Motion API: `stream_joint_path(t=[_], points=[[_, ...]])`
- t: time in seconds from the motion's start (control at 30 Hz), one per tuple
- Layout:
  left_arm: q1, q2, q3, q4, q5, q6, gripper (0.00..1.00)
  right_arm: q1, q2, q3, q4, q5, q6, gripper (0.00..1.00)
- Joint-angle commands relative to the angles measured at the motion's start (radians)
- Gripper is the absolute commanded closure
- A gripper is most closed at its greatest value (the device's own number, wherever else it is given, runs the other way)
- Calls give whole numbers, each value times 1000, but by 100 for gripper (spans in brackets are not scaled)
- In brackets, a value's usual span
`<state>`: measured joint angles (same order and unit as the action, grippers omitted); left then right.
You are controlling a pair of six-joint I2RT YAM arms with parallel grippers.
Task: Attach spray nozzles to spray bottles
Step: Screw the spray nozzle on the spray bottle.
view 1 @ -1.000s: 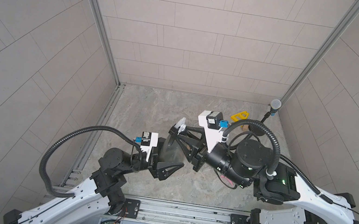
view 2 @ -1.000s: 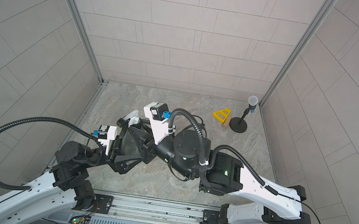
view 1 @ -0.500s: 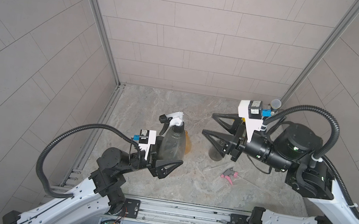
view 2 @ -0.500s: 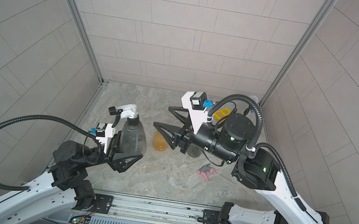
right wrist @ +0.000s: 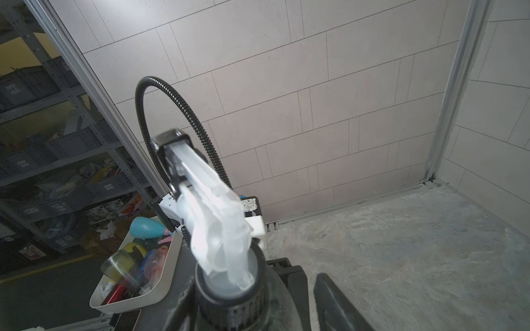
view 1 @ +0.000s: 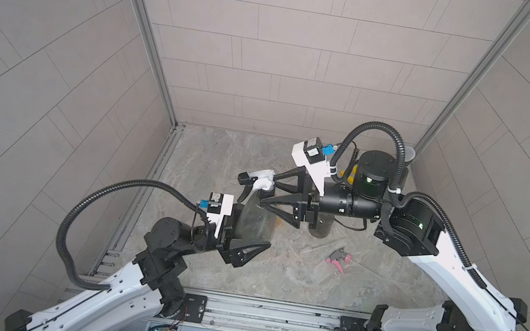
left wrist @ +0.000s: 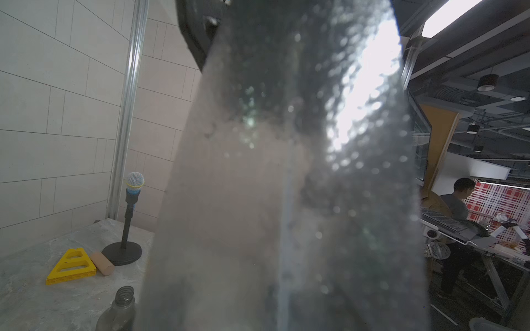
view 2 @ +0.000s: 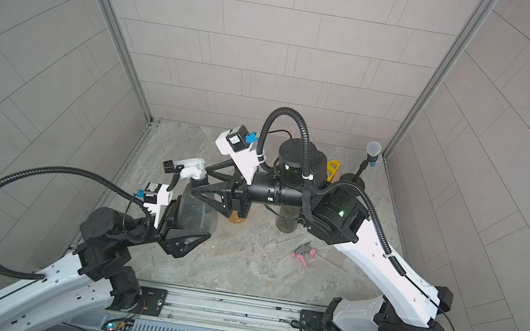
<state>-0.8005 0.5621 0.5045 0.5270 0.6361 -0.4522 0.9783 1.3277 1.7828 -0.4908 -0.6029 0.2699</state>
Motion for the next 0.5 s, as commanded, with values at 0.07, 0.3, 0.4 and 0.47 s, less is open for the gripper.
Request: stream_joint_path(t=[0.07,0.3,0.4,0.47], points=[[3,-6,28,60,24,-5,100,6,-24,25,27,-23,-5,37],[3,1,28,67,27,-8,100,7,-19,18,60,-50,18,44],[3,-1,26,67,25,-8,100,7,-23,15,64,-53,20,50],[3,1,26,67,25,-8,100,7,-25,14,67,-55,20,52]])
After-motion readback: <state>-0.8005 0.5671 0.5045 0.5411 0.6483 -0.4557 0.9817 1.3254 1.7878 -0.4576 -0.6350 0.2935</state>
